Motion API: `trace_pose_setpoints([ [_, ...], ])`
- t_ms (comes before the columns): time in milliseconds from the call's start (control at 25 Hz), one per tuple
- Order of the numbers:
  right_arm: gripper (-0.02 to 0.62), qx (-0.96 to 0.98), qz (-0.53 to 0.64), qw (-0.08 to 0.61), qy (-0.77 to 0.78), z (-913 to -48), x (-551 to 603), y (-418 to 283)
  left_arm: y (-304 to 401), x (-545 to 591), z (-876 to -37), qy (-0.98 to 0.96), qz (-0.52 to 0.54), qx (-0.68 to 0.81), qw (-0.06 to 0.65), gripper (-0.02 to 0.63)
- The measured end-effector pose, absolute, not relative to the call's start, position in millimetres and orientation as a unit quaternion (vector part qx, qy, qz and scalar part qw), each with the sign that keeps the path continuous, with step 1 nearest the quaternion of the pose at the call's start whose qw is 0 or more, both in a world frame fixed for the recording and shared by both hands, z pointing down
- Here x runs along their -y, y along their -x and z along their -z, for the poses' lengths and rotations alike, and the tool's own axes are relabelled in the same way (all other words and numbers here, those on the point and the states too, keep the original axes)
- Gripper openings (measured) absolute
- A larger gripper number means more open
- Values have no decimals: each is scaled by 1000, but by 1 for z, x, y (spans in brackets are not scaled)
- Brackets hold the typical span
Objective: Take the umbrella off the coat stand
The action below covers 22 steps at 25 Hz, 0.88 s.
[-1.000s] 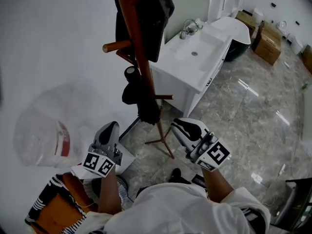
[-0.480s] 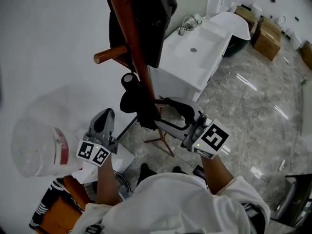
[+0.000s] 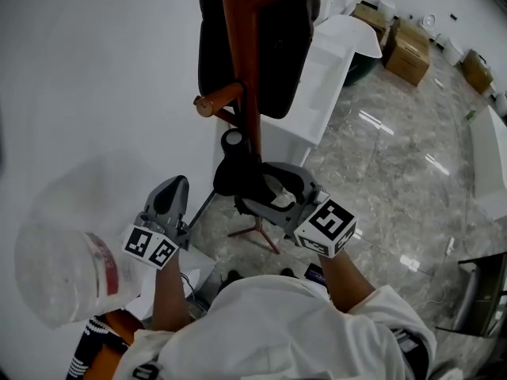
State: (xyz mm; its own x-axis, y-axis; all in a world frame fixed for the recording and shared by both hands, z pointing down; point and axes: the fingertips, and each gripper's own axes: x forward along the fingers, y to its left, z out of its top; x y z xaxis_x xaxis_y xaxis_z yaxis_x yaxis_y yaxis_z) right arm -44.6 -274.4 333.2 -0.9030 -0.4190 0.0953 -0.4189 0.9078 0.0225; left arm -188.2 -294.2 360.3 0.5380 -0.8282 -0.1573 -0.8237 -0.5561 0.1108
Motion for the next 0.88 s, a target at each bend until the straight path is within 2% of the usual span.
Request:
trace_pose_setpoints([
  [400, 250, 965, -19, 87, -247, -349, 291, 61, 190, 301, -369, -886, 96, 452, 27, 15],
  [880, 235, 971, -19, 65, -228, -338, 291, 61, 197, 301, -375, -883, 106, 456, 36, 15],
])
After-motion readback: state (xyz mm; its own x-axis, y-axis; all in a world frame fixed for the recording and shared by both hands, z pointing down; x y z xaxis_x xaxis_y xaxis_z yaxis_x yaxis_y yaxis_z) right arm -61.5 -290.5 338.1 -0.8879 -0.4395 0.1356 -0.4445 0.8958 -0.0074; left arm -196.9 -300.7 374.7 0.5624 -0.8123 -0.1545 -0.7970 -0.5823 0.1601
